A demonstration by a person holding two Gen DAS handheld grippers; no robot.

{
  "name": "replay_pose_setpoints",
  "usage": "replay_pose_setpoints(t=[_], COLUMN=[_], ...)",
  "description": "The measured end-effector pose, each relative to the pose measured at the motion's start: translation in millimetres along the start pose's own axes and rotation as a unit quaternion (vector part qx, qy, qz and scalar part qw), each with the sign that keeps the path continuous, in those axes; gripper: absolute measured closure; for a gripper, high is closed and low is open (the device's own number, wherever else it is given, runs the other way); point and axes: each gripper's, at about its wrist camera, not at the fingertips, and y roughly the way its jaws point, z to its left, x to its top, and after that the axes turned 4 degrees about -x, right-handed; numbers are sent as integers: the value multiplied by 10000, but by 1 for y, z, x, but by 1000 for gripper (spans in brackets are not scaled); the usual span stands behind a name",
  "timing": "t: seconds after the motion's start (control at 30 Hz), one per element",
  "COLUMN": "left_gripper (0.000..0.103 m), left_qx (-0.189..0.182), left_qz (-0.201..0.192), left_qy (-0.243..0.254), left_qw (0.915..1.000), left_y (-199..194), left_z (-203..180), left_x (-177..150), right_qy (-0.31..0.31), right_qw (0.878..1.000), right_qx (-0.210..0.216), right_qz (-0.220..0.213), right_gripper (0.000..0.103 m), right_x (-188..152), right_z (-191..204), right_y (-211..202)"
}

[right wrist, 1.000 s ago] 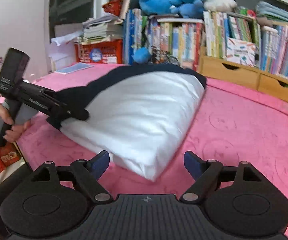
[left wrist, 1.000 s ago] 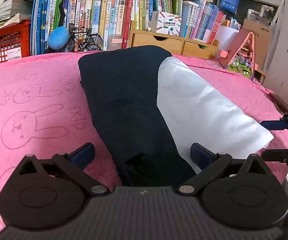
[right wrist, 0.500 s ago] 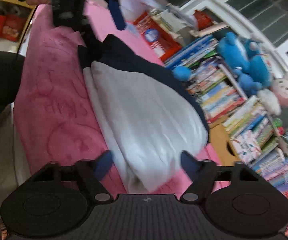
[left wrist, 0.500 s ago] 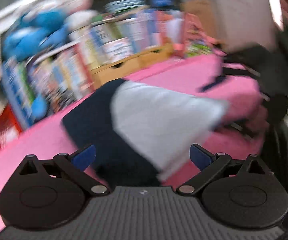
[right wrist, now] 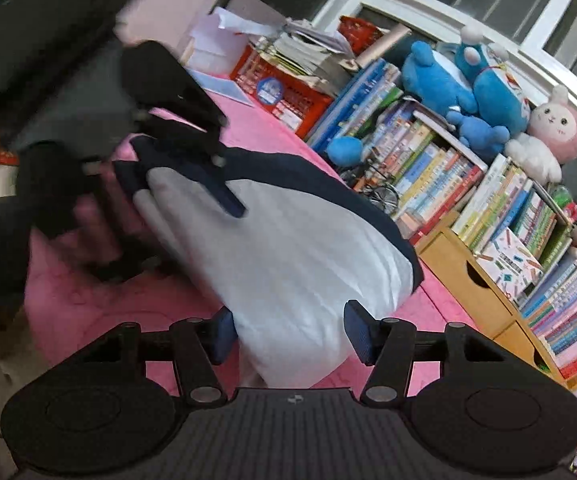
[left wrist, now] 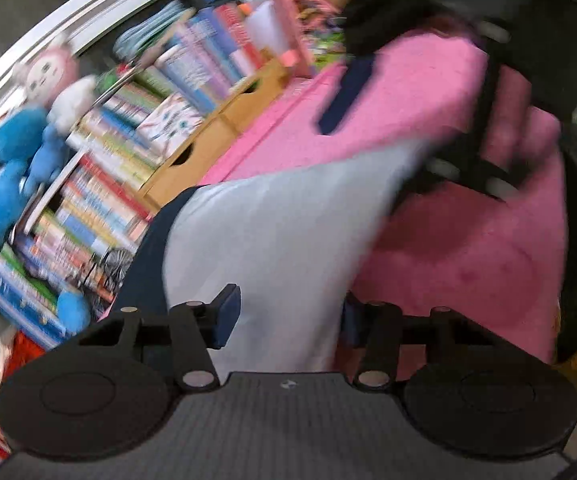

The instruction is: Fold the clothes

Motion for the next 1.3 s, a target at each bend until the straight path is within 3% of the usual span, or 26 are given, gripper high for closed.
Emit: replay_pose_setpoints(t=[0.1,0.27,0.47,0.57,0.6,0.63,0.67,0.7,0.73,0.8,0.83,0.87,0.93,1.0,1.07,1.17,1.23,1.3], left_gripper=[57,57,57,59,54,44,39,29,25,24,20,17,8,6,3,0,0,0], left_qx=[-45,69,-38,-49,-28,-76,-124,-172,-228,-430,-626,-939,-1548,-2165,-2587,-2883,-3008,-3051], left_qz=[-101,-295,-642,-834,-895,-943,-989,-1031,-1039,-944,-880,-854,-788,-739,-742,-736,-736,-608], left_qy=[-335,-405,-963,-1539,-1796,-2196,-2593,-2990,-3431,-4513,-5061,-5632,-6660,-7308,-7563,-7609,-7733,-7840], left_qw=[9994,9987,9933,9845,9797,9710,9606,9485,9333,8863,8557,8165,7255,6431,5963,5766,5533,5372], left_y=[-7,-27,-60,-77,-82,-85,-87,-90,-89,-88,-86,-79,-63,-42,-22,5,24,44], left_z=[13,21,51,68,76,87,98,109,119,141,152,160,177,183,183,183,183,182], left_x=[2,11,17,11,7,-2,-10,-19,-33,-65,-82,-100,-135,-158,-165,-154,-152,-150], right_qy=[-561,-1865,-2007,-1940,-1866,-1771,-1674,-1559,-1407,-1033,-755,-486,-199,147,663,1042,1047,1144], right_qw=[9981,9788,9732,9757,9783,9811,9837,9857,9876,9917,9939,9953,9950,9951,9944,9920,9916,9909], right_qx=[-169,-652,-748,-713,-648,-591,-536,-510,-559,-606,-620,-636,-726,-714,-541,-428,-466,-412], right_qz=[-194,-544,-834,-720,-629,-507,-394,-381,-405,-466,-504,-544,-653,-670,-613,-567,-596,-585], right_gripper=[22,16,18,28,37,51,59,76,79,87,89,90,90,90,90,90,90,90], right_x=[-1,2,31,50,54,57,60,61,61,62,63,64,64,63,63,63,61,58], right_z=[20,64,78,84,85,86,88,90,90,85,77,70,58,43,24,4,-1,-4], right_y=[-1,17,60,82,87,91,94,94,92,87,84,81,72,65,59,56,54,54])
